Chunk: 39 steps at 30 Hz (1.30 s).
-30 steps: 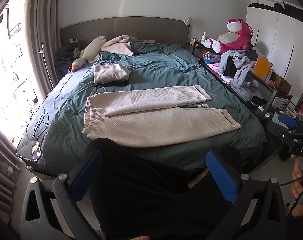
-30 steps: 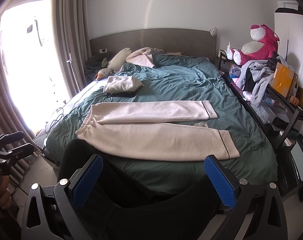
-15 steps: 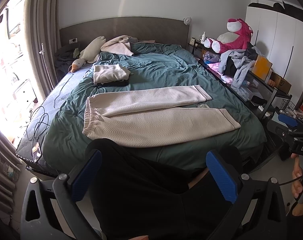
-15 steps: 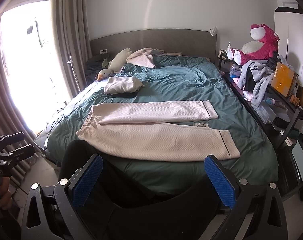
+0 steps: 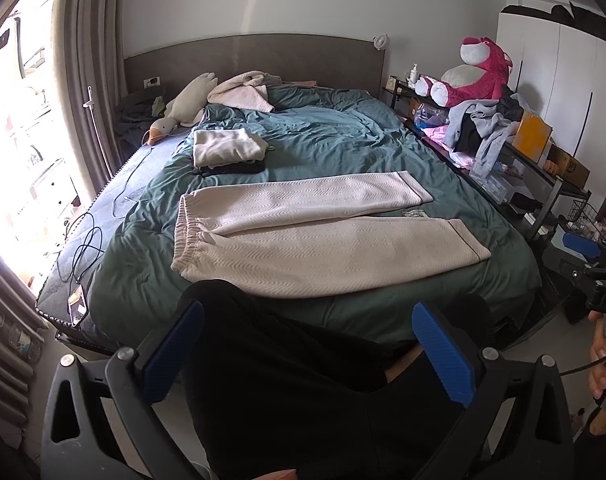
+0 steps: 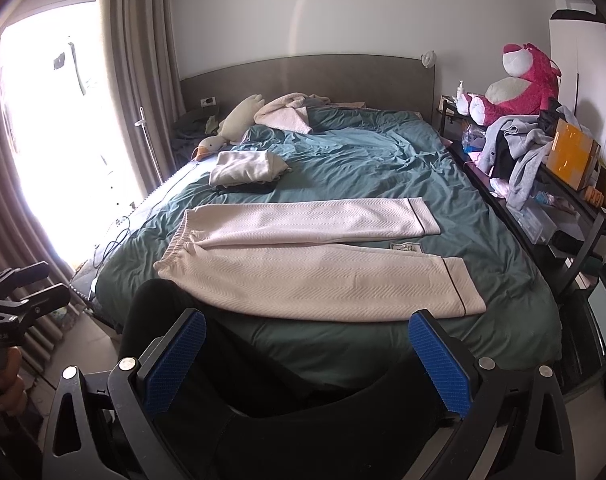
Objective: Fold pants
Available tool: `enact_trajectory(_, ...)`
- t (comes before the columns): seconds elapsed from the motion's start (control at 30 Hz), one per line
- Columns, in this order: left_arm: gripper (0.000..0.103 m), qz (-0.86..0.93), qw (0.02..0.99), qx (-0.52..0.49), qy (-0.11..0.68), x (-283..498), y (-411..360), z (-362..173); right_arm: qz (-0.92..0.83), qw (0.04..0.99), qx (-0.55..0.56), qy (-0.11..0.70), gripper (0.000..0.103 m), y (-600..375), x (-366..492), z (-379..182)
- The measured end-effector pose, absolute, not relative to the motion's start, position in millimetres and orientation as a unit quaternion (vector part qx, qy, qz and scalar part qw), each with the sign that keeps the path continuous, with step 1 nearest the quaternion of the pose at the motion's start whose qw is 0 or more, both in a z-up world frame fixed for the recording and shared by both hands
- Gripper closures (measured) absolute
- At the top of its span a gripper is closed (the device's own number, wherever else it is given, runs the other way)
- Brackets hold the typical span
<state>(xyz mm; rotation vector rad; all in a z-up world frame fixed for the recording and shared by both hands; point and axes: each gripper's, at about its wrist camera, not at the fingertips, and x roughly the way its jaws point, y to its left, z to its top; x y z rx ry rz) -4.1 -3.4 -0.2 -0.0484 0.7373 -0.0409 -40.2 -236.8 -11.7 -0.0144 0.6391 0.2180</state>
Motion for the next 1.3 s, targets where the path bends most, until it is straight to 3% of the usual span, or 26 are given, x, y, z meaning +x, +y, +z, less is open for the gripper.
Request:
enact_trajectory(0.6, 0.000, -0.031, 0.931, -0.026, 0.362, 66.6, 25.4, -56.7, 0.126, 0.950, -0.036, 0.283, 0.000, -225.5, 16.3, -73.7)
enact_trajectory(0.83, 0.000, -0.039, 0.919, -0.055, 0.389, 120.5, 72.1, -85.2, 0.153, 0.933, -0.014, 0.326, 0.000, -225.0, 85.1, -121.6)
enact_trajectory(1.0, 0.000, -0.030, 0.922, -0.038, 0.383, 160.2, 93.8, -90.9, 0.158, 0.944, -0.047, 0.285, 0.000, -215.1, 133.3, -125.1)
enact_trajectory(1.3, 0.000, -0.006, 0.927, 0.002, 0.375, 241.3, 141.0, -94.6, 0.211, 0.912, -0.100, 0.338, 0.000, -175.7, 261.5, -137.8)
